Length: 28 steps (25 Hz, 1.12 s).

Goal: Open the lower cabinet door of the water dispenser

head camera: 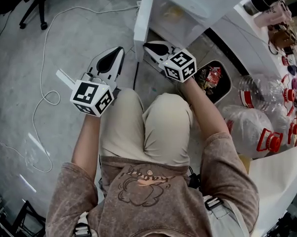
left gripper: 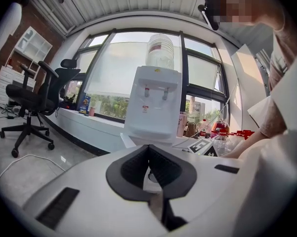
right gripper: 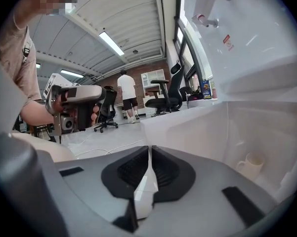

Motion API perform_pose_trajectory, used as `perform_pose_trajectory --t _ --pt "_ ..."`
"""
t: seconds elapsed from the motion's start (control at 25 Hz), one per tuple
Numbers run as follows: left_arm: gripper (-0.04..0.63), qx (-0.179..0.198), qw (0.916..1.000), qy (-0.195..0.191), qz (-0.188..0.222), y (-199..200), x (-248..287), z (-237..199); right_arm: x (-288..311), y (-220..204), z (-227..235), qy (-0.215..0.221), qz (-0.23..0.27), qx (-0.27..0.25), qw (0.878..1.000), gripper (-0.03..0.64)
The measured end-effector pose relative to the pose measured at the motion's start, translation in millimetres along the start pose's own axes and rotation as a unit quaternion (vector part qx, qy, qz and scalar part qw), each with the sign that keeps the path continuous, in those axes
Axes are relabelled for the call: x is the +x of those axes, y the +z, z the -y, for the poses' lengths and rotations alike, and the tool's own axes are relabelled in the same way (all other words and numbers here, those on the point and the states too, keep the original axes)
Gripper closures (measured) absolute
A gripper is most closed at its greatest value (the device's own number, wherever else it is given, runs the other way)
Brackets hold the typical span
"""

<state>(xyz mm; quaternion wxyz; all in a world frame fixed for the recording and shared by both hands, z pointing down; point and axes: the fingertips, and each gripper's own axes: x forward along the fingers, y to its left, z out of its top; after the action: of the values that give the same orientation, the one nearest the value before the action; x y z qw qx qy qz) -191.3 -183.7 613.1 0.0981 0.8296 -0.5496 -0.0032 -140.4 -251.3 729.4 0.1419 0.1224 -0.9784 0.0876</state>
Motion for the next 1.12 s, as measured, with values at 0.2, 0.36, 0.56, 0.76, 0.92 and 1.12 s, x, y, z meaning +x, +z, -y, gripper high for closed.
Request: perform_pose_trajectory --t 0.2,0.36,0.56,0.76,0.92,1.12 --pt "0.578 -0.002 0.9999 0.012 0.003 -0.8 -10.9 -9.1 19.9 5.2 -8.2 0.01 -0.005 -0.011 1.0 0.589" --pt "0.578 -0.005 0.9997 0.023 0.005 -1.6 -19.0 -16.2 36.3 9.5 -13.0 0.017 -0.003 -0.01 1.0 0.589" --pt "0.578 -0.004 0.9994 0.035 0.009 -0.3 -28.8 -21.6 55.2 15.3 -18.0 0.024 -0.006 -0.018 1.0 0.591" --pt "0.578 -0.005 0.9988 0.046 0.014 -1.0 -37.7 -28.7 73.7 21.7 -22.4 0.03 -0.009 -0.029 0.999 0.594" --pt "0.578 -0.011 0.9983 0.055 0.016 -4.8 -42.3 -33.2 87.4 24.0 -22.5 0.036 -0.014 -0.036 0.999 0.611" --pt "0.578 -0.013 0.9978 0.062 0.017 -5.5 -48.7 -38.8 101.4 29.2 -23.2 0.04 -0.017 -0.043 0.998 0.611"
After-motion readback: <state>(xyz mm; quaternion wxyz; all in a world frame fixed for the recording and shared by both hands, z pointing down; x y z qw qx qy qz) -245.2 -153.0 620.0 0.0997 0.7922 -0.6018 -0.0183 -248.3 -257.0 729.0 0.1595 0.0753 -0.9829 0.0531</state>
